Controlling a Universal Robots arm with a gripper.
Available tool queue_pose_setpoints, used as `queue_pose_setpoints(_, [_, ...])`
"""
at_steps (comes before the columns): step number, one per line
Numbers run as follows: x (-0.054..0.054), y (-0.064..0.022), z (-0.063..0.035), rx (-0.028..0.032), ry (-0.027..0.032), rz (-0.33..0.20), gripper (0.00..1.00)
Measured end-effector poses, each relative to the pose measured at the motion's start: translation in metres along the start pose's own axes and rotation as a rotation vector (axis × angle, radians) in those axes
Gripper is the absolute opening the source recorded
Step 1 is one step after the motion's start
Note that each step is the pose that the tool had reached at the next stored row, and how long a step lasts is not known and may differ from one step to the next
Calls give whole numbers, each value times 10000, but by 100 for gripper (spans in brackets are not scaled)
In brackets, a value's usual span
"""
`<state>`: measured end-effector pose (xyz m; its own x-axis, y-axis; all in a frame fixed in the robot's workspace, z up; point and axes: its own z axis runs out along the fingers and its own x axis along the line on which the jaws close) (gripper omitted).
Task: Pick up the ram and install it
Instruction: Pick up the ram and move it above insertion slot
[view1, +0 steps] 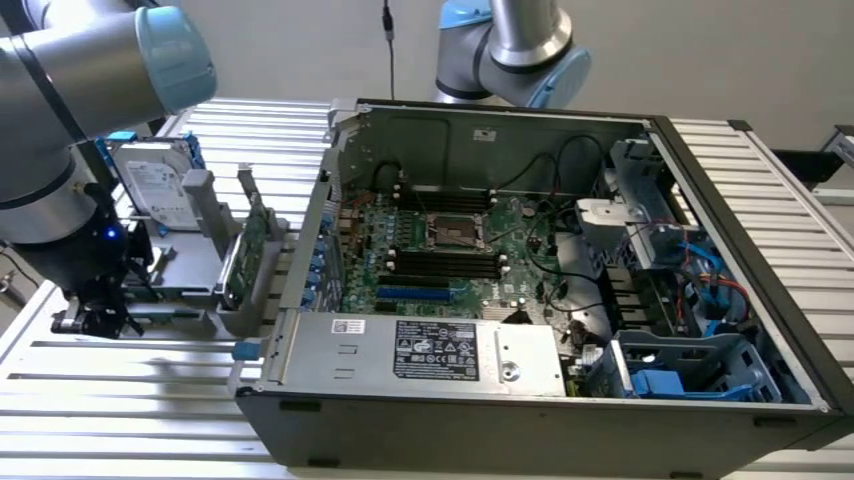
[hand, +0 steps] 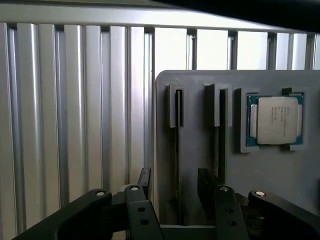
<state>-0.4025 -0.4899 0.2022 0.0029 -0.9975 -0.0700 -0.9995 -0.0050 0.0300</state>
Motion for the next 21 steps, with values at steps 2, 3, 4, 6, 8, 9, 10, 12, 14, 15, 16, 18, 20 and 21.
queue_pose_setpoints(2, [-20,0,10,-3,1,-33,50])
queue_pose_setpoints(3, [-28,0,18,-2,-1,-48,50])
queue_pose_setpoints(4, [-31,2,25,-1,-1,-65,50])
queue_pose_setpoints(6, [-35,7,36,-6,2,-87,50])
queue_pose_setpoints(8, [-39,13,48,-8,3,-108,50])
queue_pose_setpoints(9, [-41,16,54,-8,3,-119,50])
queue_pose_setpoints(10, [-43,20,60,-10,4,-131,50])
queue_pose_setpoints(12, [-49,27,70,-10,4,-156,50])
queue_pose_setpoints(14, [-56,32,75,-12,5,-169,50])
queue_pose_setpoints(15, [-59,32,78,-11,4,-172,48])
queue_pose_setpoints(16, [-61,31,80,-10,3,-174,48])
queue_pose_setpoints(18, [-64,32,80,-12,5,-174,35])
queue_pose_setpoints(20, [-66,32,80,-13,6,-174,29])
queue_pose_setpoints(21, [-66,32,80,-12,7,-174,29])
